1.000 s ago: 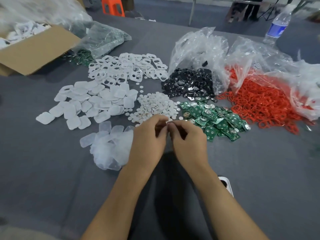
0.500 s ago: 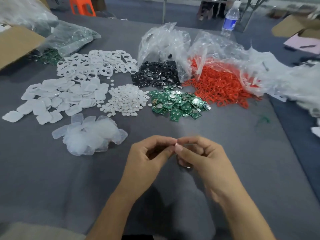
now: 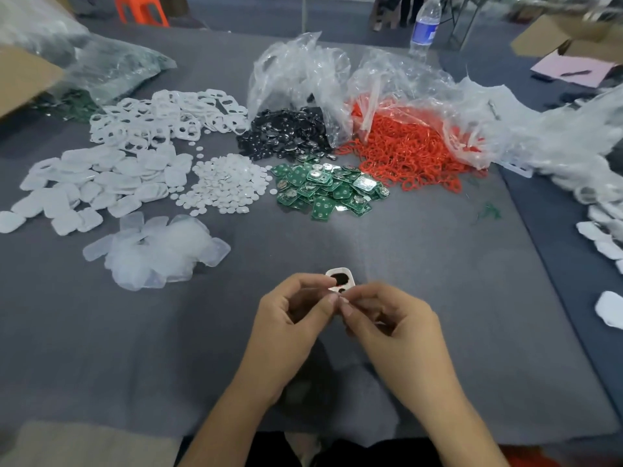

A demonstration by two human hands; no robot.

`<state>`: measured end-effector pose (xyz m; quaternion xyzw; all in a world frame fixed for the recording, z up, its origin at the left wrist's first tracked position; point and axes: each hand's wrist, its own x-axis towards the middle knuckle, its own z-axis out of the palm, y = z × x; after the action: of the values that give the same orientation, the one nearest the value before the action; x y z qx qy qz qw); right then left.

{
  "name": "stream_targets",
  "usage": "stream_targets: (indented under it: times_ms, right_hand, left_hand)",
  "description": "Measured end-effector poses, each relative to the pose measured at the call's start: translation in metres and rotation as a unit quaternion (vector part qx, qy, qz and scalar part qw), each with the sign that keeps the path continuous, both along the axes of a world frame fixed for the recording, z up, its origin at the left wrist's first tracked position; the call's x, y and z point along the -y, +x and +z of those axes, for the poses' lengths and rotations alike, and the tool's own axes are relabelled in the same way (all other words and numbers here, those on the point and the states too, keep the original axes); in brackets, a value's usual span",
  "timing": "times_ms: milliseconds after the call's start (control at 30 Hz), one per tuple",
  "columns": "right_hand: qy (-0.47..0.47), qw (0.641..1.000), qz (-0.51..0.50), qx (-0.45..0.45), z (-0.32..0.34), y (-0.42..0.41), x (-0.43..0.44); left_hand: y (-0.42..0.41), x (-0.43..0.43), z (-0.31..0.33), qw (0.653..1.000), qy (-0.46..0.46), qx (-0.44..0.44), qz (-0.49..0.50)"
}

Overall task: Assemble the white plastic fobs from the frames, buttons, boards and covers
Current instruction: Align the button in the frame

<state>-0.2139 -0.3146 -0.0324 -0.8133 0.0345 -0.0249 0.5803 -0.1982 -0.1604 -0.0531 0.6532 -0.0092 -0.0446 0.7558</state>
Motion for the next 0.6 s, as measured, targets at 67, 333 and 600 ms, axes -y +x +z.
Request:
stream_targets:
  times_ms: [67, 333, 600]
  right_hand:
    - [-0.054, 0.998, -0.003, 0.027, -0.003, 0.000, 0.000]
    - [-0.121, 0.986, 0.002, 0.114, -0.008, 0.004, 0.004]
    - [-0.155, 0.980, 0.023, 0.122, -0.014, 0.011, 0.005]
  left_hand:
    - [0.001, 0.001, 0.000, 1.000, -0.007, -0.011, 0.009]
    - [0.006, 0.001, -0.007, 0.999, -0.028, -0.031, 0.003]
    - [0.007, -0.001, -0.016, 1.000, -0.011, -0.020, 0.007]
